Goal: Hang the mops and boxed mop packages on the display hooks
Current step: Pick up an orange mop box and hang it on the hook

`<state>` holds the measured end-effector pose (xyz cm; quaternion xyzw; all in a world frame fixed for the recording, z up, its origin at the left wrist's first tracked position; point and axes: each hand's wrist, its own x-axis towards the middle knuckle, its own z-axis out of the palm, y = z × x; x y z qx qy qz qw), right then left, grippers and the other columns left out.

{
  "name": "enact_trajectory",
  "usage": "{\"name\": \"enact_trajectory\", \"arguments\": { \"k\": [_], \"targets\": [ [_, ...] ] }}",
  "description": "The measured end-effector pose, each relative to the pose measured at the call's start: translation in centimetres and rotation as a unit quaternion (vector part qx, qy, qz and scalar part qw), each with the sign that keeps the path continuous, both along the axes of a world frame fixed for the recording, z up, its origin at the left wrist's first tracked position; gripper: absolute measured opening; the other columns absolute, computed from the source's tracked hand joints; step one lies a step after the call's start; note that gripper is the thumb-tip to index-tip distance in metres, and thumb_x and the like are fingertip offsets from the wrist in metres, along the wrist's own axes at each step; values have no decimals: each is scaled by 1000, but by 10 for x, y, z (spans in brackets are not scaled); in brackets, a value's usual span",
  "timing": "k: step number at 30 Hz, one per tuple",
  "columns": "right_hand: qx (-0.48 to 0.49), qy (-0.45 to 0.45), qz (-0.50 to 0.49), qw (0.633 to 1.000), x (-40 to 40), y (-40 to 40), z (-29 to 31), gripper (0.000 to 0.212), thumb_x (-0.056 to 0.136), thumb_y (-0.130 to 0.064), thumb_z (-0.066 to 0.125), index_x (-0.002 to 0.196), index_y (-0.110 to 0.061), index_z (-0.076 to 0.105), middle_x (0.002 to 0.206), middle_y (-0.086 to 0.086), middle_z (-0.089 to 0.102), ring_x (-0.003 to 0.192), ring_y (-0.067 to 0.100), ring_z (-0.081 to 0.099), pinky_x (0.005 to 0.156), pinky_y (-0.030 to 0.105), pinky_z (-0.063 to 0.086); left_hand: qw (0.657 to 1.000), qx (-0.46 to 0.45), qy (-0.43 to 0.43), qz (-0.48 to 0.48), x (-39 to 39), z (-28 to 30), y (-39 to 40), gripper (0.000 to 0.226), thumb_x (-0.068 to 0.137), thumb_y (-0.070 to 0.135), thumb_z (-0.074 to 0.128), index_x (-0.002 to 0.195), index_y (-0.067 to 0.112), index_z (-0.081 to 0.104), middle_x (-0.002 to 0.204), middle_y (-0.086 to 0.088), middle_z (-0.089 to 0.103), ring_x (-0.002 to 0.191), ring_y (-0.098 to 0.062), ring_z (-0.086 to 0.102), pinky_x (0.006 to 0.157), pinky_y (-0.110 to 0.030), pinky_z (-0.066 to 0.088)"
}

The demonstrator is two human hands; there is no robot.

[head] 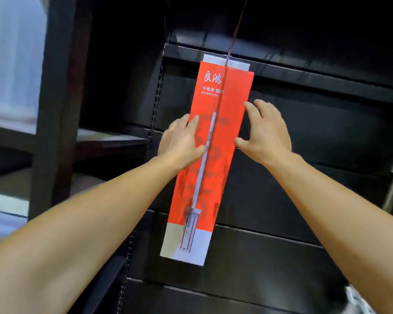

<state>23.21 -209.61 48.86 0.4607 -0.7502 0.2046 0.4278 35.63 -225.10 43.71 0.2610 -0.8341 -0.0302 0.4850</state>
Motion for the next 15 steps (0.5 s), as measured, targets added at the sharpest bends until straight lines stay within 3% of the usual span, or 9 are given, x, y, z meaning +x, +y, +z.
{"name": "enact_trajectory", "arguments": {
  "k": [6,15],
  "targets": [
    [75,-37,-110,990,52,88,-78,85,86,-44,69,156,-21,27,163,6,25,153,30,14,124,45,20,992,-50,-91,-67,38,-55,59,78,90,42,60,155,19,25,162,-8,24,147,-28,23,119,-42,25],
    [164,-102,-212,958,124,257,-208,85,79,-50,70,149,-12,39,150,13,43,140,37,37,117,50,31,948,-78,-203,-234,70,-162,191,77,90,42,61,155,18,27,161,-8,28,147,-31,24,120,-45,23]
  ]
}}
